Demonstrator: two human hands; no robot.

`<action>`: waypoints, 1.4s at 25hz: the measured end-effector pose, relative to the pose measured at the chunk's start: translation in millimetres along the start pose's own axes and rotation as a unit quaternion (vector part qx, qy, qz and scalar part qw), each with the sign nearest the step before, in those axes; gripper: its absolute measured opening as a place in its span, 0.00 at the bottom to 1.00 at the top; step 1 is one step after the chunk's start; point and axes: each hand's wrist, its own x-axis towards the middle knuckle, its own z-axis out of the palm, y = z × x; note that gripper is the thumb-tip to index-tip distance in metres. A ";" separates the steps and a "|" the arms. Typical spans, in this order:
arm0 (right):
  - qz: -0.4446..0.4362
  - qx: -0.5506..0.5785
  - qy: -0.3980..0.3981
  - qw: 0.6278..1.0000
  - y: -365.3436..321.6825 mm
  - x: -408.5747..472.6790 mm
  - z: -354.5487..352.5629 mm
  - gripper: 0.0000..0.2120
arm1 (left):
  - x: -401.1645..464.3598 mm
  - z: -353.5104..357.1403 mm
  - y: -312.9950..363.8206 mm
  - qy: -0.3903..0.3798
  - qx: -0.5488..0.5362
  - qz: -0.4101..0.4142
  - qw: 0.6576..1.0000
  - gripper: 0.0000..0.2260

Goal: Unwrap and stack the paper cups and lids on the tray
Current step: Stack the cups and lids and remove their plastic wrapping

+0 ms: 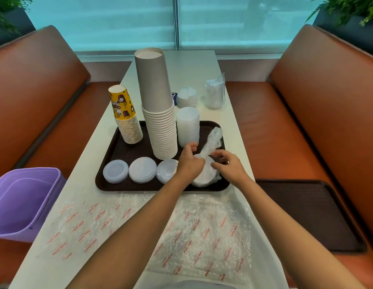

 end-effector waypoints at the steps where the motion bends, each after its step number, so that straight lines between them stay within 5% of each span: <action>1: -0.005 -0.024 -0.024 0.999 -0.4 -1.5 2.5 0.11 | -1.3 0.5 -6.3 0.018 0.037 -0.001 0.999 0.24; 6: 0.019 -0.090 -0.016 0.996 1.6 3.1 12.7 0.05 | 4.9 1.7 -12.9 -0.031 0.130 0.053 0.990 0.19; 10: 0.009 0.009 0.021 1.000 0.2 3.4 10.9 0.09 | 12.2 2.6 -12.5 -0.048 0.186 0.072 0.979 0.16; 12: 0.026 0.074 0.024 0.997 -4.9 2.6 10.8 0.03 | 14.6 3.3 -11.9 -0.040 0.194 0.090 0.976 0.15; 15: 0.056 0.054 0.019 0.997 -1.5 7.5 8.7 0.02 | 13.5 4.1 -7.7 -0.040 0.175 0.129 0.975 0.13; 21: 0.083 0.097 0.152 0.980 2.7 6.0 -5.9 0.14 | 19.3 -3.8 -0.9 0.050 0.132 0.064 0.988 0.12; 24: 0.121 0.237 0.070 0.961 -11.7 6.3 -8.3 0.06 | 15.3 0.3 6.9 0.022 0.031 0.052 0.998 0.13; 28: 0.096 0.209 0.011 0.973 -26.5 6.9 -6.5 0.07 | 7.7 5.8 16.1 -0.038 0.031 0.053 0.997 0.11; 30: 0.110 0.292 0.041 0.949 -33.7 7.2 -12.8 0.09 | 9.5 -2.6 17.7 0.031 0.048 0.078 0.995 0.07; 32: 0.133 0.447 0.110 0.878 -37.8 11.2 -26.7 0.10 | 16.0 -15.0 14.4 0.082 0.046 0.070 0.993 0.06; 35: 0.145 0.545 0.162 0.810 -38.3 16.8 -43.9 0.10 | 18.0 -25.1 5.6 0.080 0.037 0.029 0.996 0.02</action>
